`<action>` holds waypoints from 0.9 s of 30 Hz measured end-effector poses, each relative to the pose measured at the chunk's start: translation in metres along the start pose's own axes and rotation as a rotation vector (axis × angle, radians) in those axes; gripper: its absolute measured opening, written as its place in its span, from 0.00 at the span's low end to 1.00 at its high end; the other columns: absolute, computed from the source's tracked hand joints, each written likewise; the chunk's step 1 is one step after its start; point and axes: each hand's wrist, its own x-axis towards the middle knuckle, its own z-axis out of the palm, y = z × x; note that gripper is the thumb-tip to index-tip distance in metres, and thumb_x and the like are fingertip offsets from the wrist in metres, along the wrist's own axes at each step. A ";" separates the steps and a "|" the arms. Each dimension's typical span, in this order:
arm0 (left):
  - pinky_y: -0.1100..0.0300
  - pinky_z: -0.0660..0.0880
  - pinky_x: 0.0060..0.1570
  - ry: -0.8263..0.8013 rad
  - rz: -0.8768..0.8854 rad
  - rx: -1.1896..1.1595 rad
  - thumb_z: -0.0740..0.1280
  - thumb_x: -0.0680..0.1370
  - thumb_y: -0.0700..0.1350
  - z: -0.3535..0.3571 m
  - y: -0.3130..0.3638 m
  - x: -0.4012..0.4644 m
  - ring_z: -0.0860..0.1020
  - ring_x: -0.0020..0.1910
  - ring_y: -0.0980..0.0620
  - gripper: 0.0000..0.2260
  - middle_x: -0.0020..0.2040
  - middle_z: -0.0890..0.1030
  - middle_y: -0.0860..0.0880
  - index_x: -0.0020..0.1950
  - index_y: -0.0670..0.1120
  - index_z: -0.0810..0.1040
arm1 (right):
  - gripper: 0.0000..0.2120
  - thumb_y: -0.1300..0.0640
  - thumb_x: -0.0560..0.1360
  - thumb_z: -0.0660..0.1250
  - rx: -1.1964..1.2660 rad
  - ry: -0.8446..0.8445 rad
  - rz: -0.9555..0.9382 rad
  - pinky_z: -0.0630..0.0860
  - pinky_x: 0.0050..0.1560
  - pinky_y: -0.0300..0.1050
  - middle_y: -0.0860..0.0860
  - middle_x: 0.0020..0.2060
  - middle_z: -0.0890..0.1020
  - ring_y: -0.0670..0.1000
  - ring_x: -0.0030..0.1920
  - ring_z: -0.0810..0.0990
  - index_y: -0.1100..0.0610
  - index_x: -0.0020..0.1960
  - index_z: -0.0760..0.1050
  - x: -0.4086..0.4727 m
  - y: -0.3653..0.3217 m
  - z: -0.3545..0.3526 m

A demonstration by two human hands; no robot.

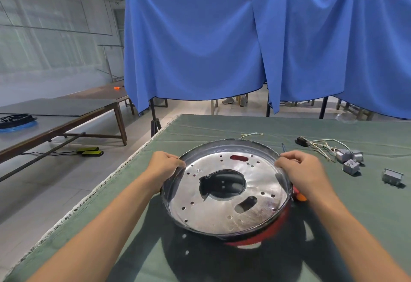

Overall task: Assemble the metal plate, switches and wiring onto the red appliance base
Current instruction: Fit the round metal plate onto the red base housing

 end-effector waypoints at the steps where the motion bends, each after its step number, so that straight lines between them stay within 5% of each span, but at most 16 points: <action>1: 0.60 0.67 0.34 -0.005 -0.003 -0.014 0.69 0.73 0.34 0.001 0.000 0.001 0.72 0.38 0.47 0.03 0.39 0.75 0.41 0.40 0.40 0.79 | 0.02 0.59 0.69 0.70 -0.004 0.000 0.006 0.66 0.30 0.40 0.48 0.28 0.78 0.49 0.27 0.72 0.53 0.39 0.80 0.000 0.001 0.000; 6: 0.68 0.67 0.22 0.020 -0.029 -0.071 0.69 0.72 0.34 0.003 -0.001 -0.001 0.72 0.21 0.53 0.03 0.29 0.76 0.44 0.39 0.37 0.81 | 0.04 0.61 0.68 0.71 0.026 0.004 0.076 0.74 0.35 0.49 0.51 0.28 0.79 0.55 0.31 0.77 0.54 0.36 0.80 0.001 0.007 -0.001; 9: 0.64 0.68 0.28 0.007 -0.026 -0.086 0.68 0.72 0.34 0.006 -0.001 -0.003 0.71 0.26 0.49 0.03 0.34 0.76 0.42 0.39 0.38 0.80 | 0.06 0.61 0.68 0.73 -0.022 0.027 0.075 0.67 0.32 0.41 0.48 0.27 0.77 0.49 0.27 0.72 0.52 0.36 0.79 0.002 0.014 -0.004; 15: 0.55 0.64 0.38 0.005 0.045 -0.014 0.63 0.72 0.34 0.008 0.002 -0.009 0.67 0.38 0.49 0.06 0.37 0.70 0.43 0.38 0.43 0.75 | 0.08 0.62 0.68 0.75 -0.036 0.030 0.065 0.72 0.38 0.44 0.50 0.31 0.80 0.51 0.31 0.75 0.51 0.35 0.79 0.001 0.017 -0.009; 27: 0.60 0.62 0.31 0.245 0.270 -0.022 0.64 0.72 0.36 0.007 0.013 -0.037 0.65 0.29 0.51 0.09 0.26 0.69 0.49 0.31 0.37 0.75 | 0.06 0.62 0.71 0.70 -0.047 0.121 -0.085 0.71 0.45 0.45 0.47 0.39 0.81 0.48 0.40 0.77 0.52 0.44 0.77 -0.001 0.007 -0.010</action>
